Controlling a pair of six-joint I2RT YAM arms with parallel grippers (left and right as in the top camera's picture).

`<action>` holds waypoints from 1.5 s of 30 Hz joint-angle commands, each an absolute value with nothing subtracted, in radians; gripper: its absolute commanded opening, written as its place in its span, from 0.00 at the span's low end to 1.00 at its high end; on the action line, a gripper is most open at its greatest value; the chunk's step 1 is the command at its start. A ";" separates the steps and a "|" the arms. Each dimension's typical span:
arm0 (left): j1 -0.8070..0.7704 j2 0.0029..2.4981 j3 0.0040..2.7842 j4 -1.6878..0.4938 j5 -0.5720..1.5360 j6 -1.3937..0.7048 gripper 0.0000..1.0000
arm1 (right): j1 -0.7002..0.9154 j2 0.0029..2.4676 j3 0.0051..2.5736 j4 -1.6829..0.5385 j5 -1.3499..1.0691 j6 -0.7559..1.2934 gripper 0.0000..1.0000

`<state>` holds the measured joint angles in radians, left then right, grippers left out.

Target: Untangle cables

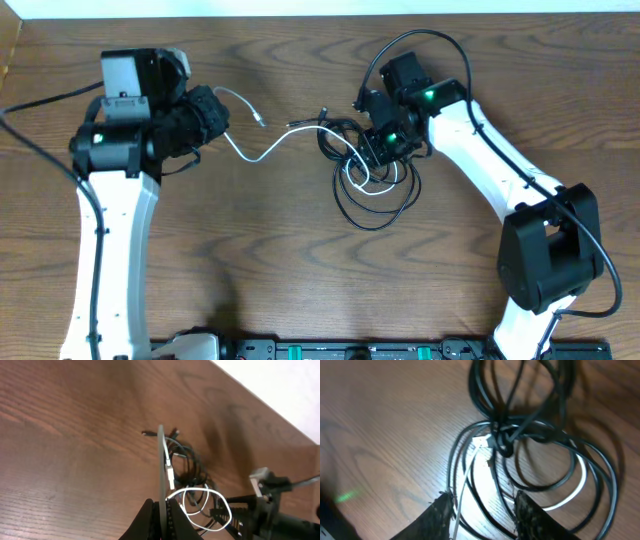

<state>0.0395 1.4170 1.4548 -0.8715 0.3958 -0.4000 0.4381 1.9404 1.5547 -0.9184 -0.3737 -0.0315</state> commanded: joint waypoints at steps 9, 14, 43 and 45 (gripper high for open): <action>0.045 1.391 1.464 -0.818 0.408 -0.348 0.08 | 0.518 1.966 1.555 -0.922 -0.476 -0.051 0.41; 0.045 1.390 1.464 -0.815 0.407 -0.328 0.08 | 0.529 1.966 1.556 -0.917 -0.469 -0.044 0.43; 0.050 1.391 1.464 -0.837 0.408 -0.311 0.07 | 0.428 1.966 1.549 -0.918 -0.863 -0.450 0.51; 0.050 1.391 1.464 -0.838 0.408 -0.311 0.07 | 0.429 1.966 1.549 -0.918 -0.862 -0.450 0.51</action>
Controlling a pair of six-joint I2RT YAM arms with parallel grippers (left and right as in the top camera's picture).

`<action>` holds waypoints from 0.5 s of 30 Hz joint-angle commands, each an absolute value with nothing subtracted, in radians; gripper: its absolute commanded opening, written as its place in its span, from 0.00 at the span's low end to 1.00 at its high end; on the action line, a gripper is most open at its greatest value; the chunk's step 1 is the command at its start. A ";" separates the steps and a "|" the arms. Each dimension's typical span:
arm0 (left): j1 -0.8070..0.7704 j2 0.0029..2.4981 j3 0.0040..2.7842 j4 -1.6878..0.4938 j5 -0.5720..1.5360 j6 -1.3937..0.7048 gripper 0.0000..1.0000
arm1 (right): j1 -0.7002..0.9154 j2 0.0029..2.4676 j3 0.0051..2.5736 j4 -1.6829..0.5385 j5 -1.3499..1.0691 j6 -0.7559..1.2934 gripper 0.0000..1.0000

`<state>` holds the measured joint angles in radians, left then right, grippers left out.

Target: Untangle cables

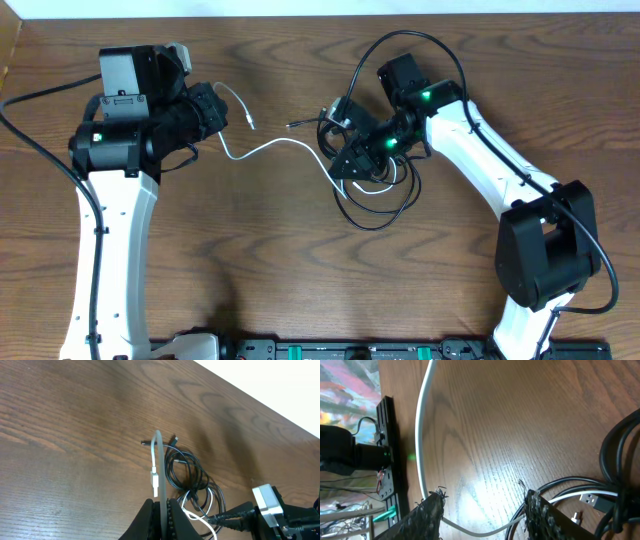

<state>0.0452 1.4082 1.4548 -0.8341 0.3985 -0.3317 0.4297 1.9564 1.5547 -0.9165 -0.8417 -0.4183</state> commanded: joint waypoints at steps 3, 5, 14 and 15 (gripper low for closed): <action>0.050 1.391 1.464 -0.849 0.408 -0.311 0.07 | 0.429 1.966 1.549 -0.896 -0.662 -0.280 0.51; 0.050 1.391 1.464 -0.856 0.408 -0.311 0.07 | 0.429 1.966 1.549 -0.885 -0.492 -0.161 0.52; 0.050 1.391 1.464 -0.862 0.408 -0.311 0.07 | 0.372 1.934 1.566 -0.808 -0.616 -0.144 0.52; 0.050 1.391 1.464 -0.862 0.408 -0.311 0.08 | 0.362 1.925 1.572 -0.808 -0.641 -0.152 0.52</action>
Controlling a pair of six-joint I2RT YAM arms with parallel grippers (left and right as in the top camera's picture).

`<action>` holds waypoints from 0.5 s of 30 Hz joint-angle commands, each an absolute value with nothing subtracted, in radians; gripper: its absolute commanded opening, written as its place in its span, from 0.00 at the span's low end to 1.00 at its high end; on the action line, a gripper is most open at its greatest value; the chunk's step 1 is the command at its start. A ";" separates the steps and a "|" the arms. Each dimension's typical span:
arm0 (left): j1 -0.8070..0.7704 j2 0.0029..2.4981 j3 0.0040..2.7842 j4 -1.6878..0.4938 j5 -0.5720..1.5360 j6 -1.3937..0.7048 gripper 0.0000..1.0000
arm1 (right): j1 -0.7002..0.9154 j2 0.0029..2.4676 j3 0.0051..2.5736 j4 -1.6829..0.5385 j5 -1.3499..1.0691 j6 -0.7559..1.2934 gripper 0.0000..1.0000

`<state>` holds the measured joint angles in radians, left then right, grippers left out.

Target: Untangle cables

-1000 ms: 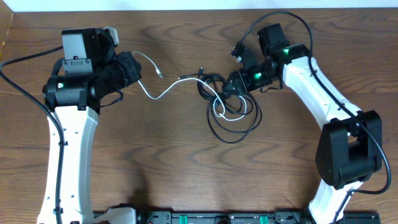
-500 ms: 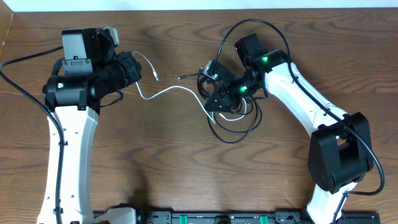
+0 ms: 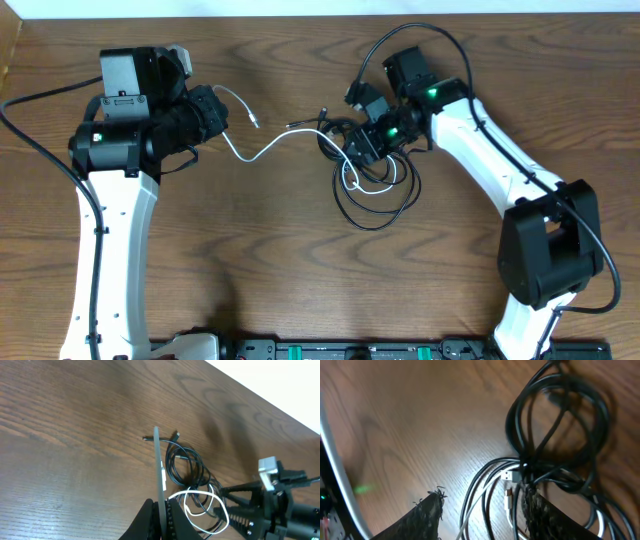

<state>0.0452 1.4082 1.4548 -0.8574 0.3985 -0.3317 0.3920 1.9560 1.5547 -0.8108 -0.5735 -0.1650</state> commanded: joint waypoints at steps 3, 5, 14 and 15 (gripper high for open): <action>0.050 1.391 1.464 -0.864 0.408 -0.311 0.07 | 0.334 1.892 1.579 -0.807 -0.704 -0.170 0.54; 0.050 1.391 1.464 -0.863 0.408 -0.311 0.08 | 0.326 1.874 1.579 -0.824 -0.758 -0.210 0.56; 0.050 1.391 1.464 -0.863 0.408 -0.311 0.08 | 0.352 1.863 1.571 -1.000 -0.891 -0.470 0.56; 0.050 1.391 1.464 -0.863 0.408 -0.311 0.07 | 0.362 1.864 1.565 -1.010 -0.865 -0.472 0.54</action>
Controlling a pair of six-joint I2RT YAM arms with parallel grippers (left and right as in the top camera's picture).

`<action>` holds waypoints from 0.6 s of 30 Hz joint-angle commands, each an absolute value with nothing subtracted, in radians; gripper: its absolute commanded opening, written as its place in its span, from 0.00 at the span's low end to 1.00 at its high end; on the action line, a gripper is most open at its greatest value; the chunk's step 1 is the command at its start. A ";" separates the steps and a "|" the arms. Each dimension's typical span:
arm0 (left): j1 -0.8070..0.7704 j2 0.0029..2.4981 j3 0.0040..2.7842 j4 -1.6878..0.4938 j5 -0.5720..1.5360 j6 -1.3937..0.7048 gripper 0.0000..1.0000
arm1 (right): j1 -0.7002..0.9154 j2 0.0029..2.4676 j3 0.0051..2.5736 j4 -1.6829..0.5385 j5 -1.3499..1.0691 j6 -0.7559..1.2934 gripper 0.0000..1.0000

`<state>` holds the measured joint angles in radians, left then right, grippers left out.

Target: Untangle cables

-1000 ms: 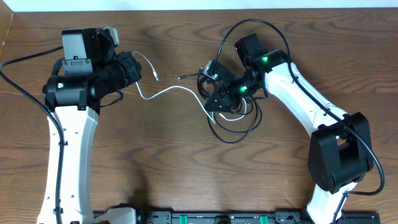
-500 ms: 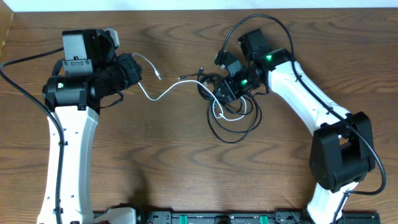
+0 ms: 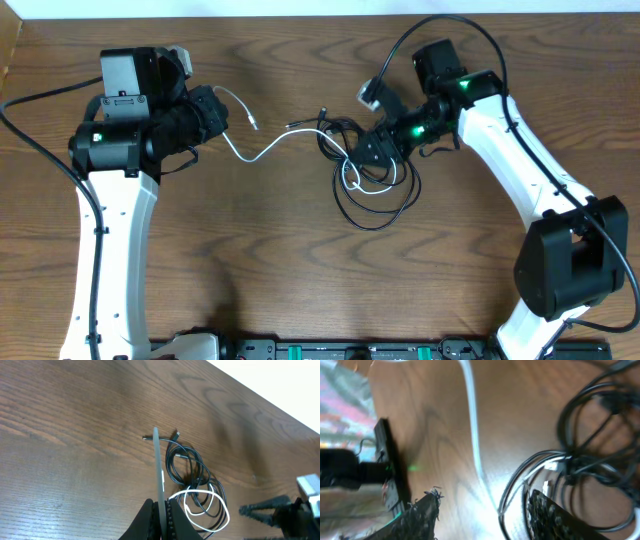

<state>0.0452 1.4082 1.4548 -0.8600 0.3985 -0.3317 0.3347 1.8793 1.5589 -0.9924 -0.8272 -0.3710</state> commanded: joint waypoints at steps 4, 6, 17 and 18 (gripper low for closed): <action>0.050 1.391 1.464 -0.863 0.408 -0.311 0.07 | 0.414 1.877 1.523 -0.992 -0.650 -0.395 0.52; 0.050 1.391 1.464 -0.863 0.408 -0.311 0.08 | 0.438 1.887 1.501 -0.965 -0.594 -0.370 0.52; 0.050 1.391 1.464 -0.864 0.408 -0.311 0.07 | 0.459 1.900 1.398 -0.751 -0.484 -0.217 0.37; 0.050 1.391 1.464 -0.864 0.408 -0.311 0.08 | 0.459 1.900 1.395 -0.751 -0.484 -0.217 0.33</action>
<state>0.0452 1.4082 1.4548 -0.8608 0.3985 -0.3317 0.4561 1.8915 1.4124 -0.7559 -0.5056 -0.2611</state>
